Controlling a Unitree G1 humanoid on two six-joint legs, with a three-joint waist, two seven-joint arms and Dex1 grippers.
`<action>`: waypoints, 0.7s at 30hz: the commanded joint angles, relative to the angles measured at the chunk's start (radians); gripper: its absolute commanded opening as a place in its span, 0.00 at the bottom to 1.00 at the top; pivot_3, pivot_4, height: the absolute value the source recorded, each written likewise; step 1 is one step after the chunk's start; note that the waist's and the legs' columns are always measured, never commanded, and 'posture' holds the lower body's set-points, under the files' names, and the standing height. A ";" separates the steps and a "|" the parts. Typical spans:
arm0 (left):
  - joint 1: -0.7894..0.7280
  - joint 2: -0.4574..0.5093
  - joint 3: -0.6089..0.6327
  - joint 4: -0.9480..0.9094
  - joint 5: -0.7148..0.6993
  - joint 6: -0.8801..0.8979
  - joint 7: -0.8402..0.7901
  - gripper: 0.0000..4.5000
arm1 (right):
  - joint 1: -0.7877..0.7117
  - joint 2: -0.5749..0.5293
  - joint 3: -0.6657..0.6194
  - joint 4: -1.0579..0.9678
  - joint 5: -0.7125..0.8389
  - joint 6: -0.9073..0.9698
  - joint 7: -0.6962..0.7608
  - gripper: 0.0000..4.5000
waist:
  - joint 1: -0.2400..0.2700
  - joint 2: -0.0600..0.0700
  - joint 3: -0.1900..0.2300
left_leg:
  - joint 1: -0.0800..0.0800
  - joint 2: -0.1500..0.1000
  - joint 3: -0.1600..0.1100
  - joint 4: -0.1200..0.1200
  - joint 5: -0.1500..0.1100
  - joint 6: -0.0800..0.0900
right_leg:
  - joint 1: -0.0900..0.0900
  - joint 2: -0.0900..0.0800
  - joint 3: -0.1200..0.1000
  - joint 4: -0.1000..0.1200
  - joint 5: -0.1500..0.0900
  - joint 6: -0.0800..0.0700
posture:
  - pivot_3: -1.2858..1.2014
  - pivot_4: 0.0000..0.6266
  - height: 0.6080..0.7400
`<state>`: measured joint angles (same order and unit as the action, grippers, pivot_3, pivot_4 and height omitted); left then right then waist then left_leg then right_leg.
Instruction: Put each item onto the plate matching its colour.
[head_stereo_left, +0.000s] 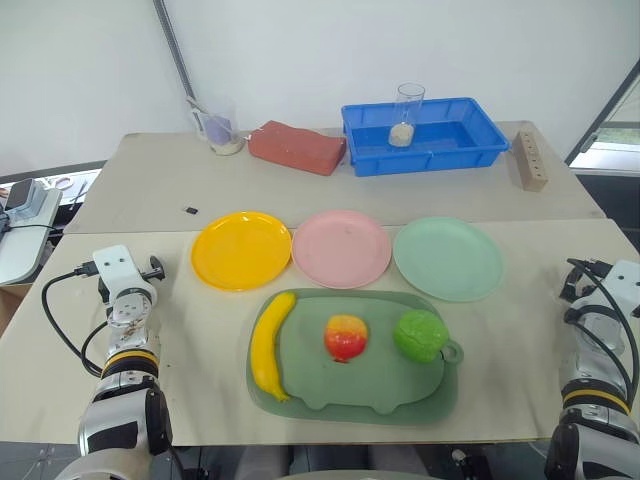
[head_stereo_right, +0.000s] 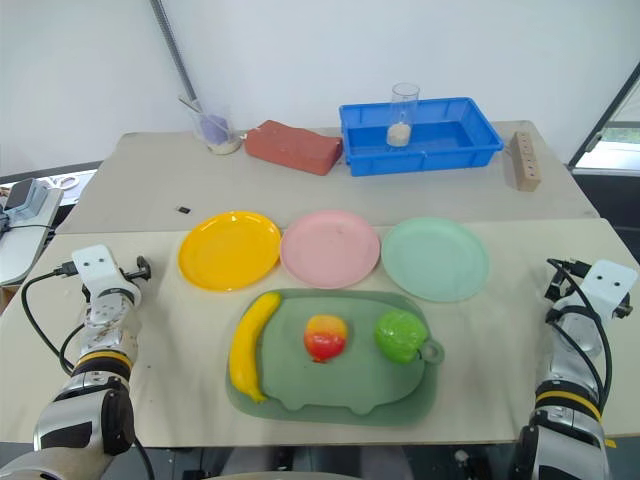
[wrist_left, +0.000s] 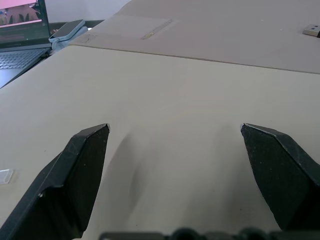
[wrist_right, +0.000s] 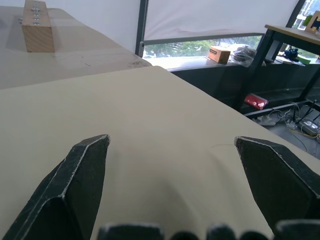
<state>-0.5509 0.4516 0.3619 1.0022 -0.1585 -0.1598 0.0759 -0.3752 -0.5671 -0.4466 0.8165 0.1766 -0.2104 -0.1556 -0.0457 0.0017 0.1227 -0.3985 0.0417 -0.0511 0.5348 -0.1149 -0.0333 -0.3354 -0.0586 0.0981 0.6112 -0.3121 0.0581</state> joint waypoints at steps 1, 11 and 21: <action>0.011 0.020 0.009 -0.012 0.000 -0.007 0.004 1.00 | -0.016 -0.017 -0.010 -0.012 -0.007 -0.010 -0.001 0.99 | 0.000 0.000 0.000 | 0.000 0.000 0.000 0.000 0.000 0.000 | 0.000 0.000 0.000 0.000 0.000 0.000 | 0.52 0.24 1.00; 0.166 0.072 0.039 -0.344 -0.105 0.073 -0.230 1.00 | -0.076 -0.073 0.032 -0.075 -0.024 0.021 0.093 0.99 | -0.015 -0.001 0.001 | -0.001 0.001 0.000 -0.002 0.000 0.000 | -0.001 0.000 0.000 0.000 0.000 0.001 | 0.52 0.24 1.00; 0.522 0.294 -0.007 -1.168 -0.443 0.576 -0.717 1.00 | -0.220 -0.120 0.216 -0.351 0.058 0.216 0.576 0.99 | -0.027 -0.003 0.004 | 0.000 0.004 0.002 -0.009 0.000 0.000 | -0.002 0.000 0.000 0.000 -0.004 -0.011 | 0.52 0.24 1.00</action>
<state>-0.0579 0.7103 0.3639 -0.0384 -0.5334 0.3342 -0.5641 -0.5719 -0.6772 -0.2596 0.5670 0.1929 -0.0365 0.3116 -0.0728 -0.0008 0.1266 -0.3990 0.0458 -0.0483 0.5256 -0.1149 -0.0335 -0.3368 -0.0581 0.0988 0.6120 -0.3165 0.0463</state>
